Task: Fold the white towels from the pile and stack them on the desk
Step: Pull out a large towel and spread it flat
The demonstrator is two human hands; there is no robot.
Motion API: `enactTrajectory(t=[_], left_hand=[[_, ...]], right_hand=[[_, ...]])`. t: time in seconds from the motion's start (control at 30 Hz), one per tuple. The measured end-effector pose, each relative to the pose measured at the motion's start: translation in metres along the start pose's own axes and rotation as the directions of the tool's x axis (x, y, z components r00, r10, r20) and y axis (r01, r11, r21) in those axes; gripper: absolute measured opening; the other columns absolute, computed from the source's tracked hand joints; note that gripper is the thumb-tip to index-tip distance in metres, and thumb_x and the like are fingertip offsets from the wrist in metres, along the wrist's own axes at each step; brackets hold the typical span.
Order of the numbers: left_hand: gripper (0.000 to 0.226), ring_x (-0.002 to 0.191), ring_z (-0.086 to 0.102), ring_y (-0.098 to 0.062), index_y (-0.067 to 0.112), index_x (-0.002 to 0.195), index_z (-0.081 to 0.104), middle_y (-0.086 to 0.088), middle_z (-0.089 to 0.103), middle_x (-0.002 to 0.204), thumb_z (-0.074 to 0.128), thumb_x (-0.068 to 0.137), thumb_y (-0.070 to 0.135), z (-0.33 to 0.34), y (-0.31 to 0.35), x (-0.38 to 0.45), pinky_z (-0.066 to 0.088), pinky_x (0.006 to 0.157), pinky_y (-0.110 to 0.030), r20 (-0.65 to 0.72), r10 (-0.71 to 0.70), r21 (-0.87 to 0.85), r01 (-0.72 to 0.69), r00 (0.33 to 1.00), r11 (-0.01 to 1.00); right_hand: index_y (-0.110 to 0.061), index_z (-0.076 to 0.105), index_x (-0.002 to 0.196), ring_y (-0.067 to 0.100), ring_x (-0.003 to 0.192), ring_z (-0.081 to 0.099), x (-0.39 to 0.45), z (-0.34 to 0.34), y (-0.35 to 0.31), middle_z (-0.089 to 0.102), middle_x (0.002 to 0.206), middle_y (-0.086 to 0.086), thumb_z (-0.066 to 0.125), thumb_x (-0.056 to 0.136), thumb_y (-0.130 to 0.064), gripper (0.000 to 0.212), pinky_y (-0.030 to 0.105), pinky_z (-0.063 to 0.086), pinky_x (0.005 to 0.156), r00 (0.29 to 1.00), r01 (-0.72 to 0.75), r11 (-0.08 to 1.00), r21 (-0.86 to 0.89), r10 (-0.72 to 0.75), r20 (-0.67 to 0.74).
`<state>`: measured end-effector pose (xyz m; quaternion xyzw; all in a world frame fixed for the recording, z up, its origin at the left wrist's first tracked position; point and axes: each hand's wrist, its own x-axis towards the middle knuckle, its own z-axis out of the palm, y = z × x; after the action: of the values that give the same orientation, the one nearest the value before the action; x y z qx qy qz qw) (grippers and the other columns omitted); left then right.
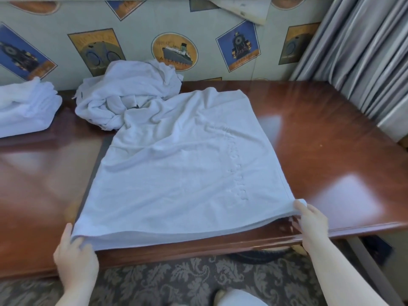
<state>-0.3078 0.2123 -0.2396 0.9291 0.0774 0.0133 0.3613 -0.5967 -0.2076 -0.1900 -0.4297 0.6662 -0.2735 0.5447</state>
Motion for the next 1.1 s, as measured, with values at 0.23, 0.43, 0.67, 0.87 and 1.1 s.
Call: enactTrajectory(t=[0.23,0.43,0.67,0.87,1.1], left_hand=[[0.021,0.121,0.046,-0.036,0.008,0.108,0.068,-0.008,0.053,0.137,0.053,0.093,0.004,-0.012,0.032,-0.033,0.047,0.088,-0.052,0.056,0.088,0.191,-0.097,0.995,0.977],[0.018,0.120,0.039,-0.028,0.012,0.100,0.062,0.008,0.030,0.157,0.047,0.096,0.004,-0.015,0.028,-0.029,0.042,0.083,-0.039,0.209,0.195,0.444,-0.271,0.958,0.854],[0.027,0.120,0.035,-0.031,0.002,0.121,0.052,0.000,0.029,0.156,0.043,0.095,-0.001,-0.016,0.026,-0.027,0.048,0.078,-0.048,0.123,0.144,0.256,-0.172,0.982,0.951],[0.039,0.136,0.029,-0.028,0.005,0.141,0.042,0.003,0.025,0.157,0.044,0.102,0.011,-0.017,0.027,-0.022,0.038,0.103,-0.049,0.004,0.050,-0.012,-0.050,0.999,0.999],[0.038,0.140,0.034,-0.019,0.007,0.141,0.046,0.005,0.031,0.154,0.038,0.104,0.015,-0.028,0.033,-0.013,0.028,0.113,-0.033,-0.117,0.043,-0.246,-0.071,0.992,0.967]], right_hand=[[-0.012,0.056,0.122,0.032,0.103,0.053,0.002,0.001,0.011,0.055,0.111,0.009,0.055,0.097,-0.037,0.036,0.047,0.048,0.088,0.998,-0.008,0.971,-0.240,0.022,0.059],[-0.009,0.048,0.137,0.027,0.110,0.055,-0.001,0.010,0.006,0.054,0.132,0.013,0.062,0.095,-0.027,0.048,0.041,0.047,0.094,0.986,-0.139,0.984,-0.115,0.148,0.072],[-0.008,0.054,0.127,0.026,0.107,0.055,-0.007,0.013,0.000,0.057,0.121,0.011,0.066,0.092,-0.029,0.043,0.035,0.047,0.089,0.990,-0.133,0.989,-0.058,0.136,0.044],[-0.008,0.051,0.131,0.030,0.120,0.052,-0.011,0.000,0.006,0.055,0.131,0.011,0.072,0.087,-0.031,0.054,0.042,0.042,0.101,0.990,-0.132,0.990,-0.038,0.134,0.044],[-0.012,0.056,0.122,0.024,0.108,0.051,-0.022,-0.009,0.011,0.054,0.114,0.005,0.072,0.086,-0.028,0.043,0.040,0.041,0.084,0.986,-0.164,0.984,0.073,0.163,0.022]])
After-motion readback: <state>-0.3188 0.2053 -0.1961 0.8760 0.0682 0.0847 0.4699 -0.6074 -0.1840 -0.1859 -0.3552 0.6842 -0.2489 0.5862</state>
